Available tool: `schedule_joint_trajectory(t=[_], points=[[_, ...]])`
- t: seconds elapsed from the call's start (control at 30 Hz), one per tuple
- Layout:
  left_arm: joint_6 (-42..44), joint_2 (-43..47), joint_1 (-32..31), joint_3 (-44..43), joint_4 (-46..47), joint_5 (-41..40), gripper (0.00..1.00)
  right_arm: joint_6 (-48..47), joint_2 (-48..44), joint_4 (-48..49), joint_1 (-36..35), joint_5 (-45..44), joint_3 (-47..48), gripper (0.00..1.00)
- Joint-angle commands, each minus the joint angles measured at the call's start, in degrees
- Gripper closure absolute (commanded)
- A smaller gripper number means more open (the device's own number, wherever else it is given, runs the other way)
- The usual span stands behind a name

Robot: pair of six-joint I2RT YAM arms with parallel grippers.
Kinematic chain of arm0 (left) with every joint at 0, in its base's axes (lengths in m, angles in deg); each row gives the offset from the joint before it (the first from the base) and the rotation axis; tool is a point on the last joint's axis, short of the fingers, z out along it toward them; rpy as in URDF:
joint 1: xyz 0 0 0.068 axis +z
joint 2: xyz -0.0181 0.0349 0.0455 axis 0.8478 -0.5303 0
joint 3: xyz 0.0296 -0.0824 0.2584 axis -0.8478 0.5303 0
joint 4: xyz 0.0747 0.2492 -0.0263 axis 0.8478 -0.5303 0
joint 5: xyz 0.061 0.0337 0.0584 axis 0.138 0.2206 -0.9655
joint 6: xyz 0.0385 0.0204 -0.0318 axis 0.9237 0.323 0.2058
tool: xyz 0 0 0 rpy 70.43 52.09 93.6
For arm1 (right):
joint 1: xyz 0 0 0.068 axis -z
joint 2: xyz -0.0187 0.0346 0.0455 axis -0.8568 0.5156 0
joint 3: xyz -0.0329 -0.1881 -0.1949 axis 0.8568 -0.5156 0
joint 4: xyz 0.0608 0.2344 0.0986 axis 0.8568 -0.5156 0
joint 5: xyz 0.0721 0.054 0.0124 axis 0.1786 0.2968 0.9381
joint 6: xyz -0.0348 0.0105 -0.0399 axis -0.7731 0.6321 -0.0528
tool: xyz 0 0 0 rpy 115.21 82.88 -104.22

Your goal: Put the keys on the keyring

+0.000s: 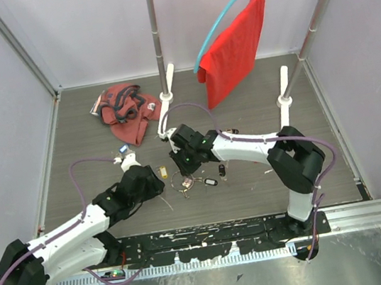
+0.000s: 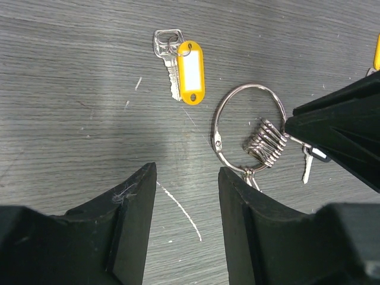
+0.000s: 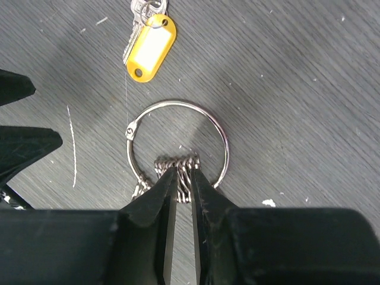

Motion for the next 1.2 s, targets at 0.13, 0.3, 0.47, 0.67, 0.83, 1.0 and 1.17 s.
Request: schedule_joint_trajectory(t=[0.13,0.3,0.47,0.67,0.83,1.0,1.17], points=[[0.53,0.97,0.44,0.53,1.11,-0.33,0.46,-1.36,2.02,-0.4,-0.25,0.15,3.56,0.78],[0.89,0.72,0.43,0.36,1.39,0.05,0.46,-1.14,2.52,-0.25,-0.26,0.27,3.09,0.76],[1.18,0.32,0.44,0.19,1.95,0.45,0.46,-1.31,3.05,-0.27,-0.31,0.52,3.2,0.74],[1.46,-0.3,0.46,-0.33,2.08,0.72,0.46,-1.31,3.84,-0.28,-0.22,0.98,3.09,0.73],[1.55,-0.32,0.59,-0.33,2.38,0.8,0.46,-1.46,4.03,-0.3,-0.23,0.75,3.05,0.73],[1.63,-0.67,0.56,-0.42,2.52,1.06,0.47,-1.46,4.45,-0.15,-0.26,1.16,3.03,0.74],[1.72,-0.66,0.57,-0.42,2.56,0.99,0.46,-1.44,4.89,-0.16,-0.24,1.6,3.11,0.74]])
